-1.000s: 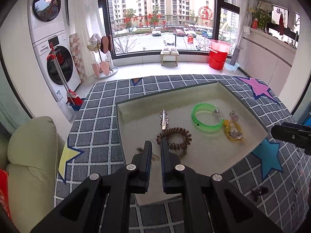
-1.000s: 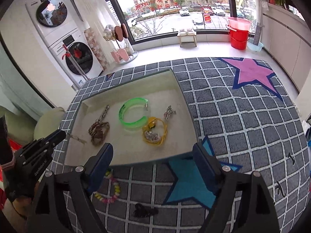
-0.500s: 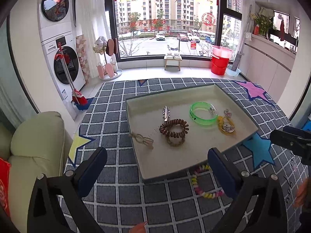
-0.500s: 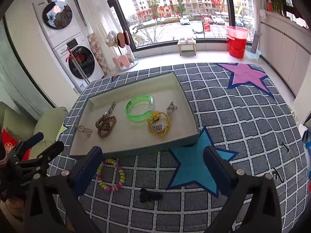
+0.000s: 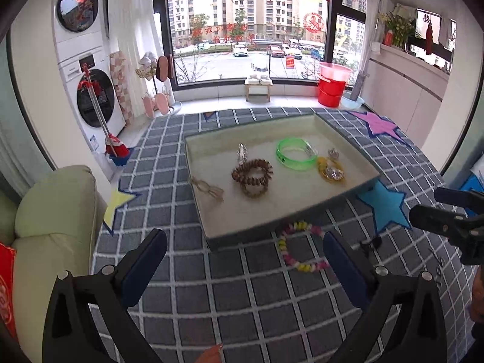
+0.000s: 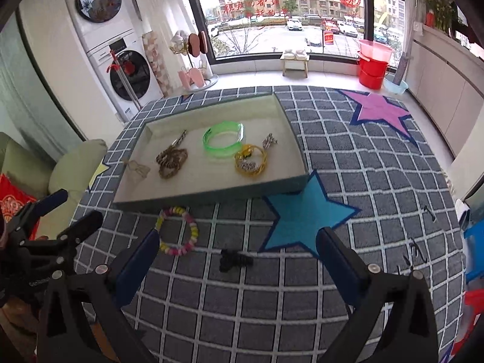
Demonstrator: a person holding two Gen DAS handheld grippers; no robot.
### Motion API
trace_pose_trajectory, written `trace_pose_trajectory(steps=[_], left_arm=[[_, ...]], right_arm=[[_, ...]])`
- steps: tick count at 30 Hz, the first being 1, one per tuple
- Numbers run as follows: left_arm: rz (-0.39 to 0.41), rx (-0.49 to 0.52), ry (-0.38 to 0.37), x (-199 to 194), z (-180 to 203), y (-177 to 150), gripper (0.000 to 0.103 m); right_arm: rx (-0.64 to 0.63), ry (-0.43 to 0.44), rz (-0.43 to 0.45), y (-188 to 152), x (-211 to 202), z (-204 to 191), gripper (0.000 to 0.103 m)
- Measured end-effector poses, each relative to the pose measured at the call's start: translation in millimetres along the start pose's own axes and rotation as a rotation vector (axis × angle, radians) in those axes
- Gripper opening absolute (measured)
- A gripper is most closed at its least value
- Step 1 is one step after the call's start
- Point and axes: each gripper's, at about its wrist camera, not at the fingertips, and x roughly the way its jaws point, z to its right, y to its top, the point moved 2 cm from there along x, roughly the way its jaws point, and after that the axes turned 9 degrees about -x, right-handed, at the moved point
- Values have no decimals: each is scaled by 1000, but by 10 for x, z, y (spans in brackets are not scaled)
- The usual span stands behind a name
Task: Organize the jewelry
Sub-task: 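Move the right tool to the black claw clip while the left tool approaches the beaded bracelet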
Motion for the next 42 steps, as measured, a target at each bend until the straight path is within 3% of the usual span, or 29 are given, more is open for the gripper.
trace_pose_trajectory(steps=[10, 17, 27, 40, 42], left_arm=[[-99, -43, 26, 151, -3, -367, 103], [-197, -120, -14, 426, 26, -433, 103], [-226, -183, 25, 707, 72, -419, 103], [-202, -145, 80, 858, 204, -344, 99], [-188, -126, 97, 858, 236, -347, 89]], right_arm=[[24, 25, -63, -336, 34, 60, 103], [-11, 14, -91, -489, 139, 28, 103], [-67, 25, -97, -550, 337, -21, 102], [-153, 16, -104, -501, 694, -170, 77], [-165, 4, -91, -469, 723, -184, 74]])
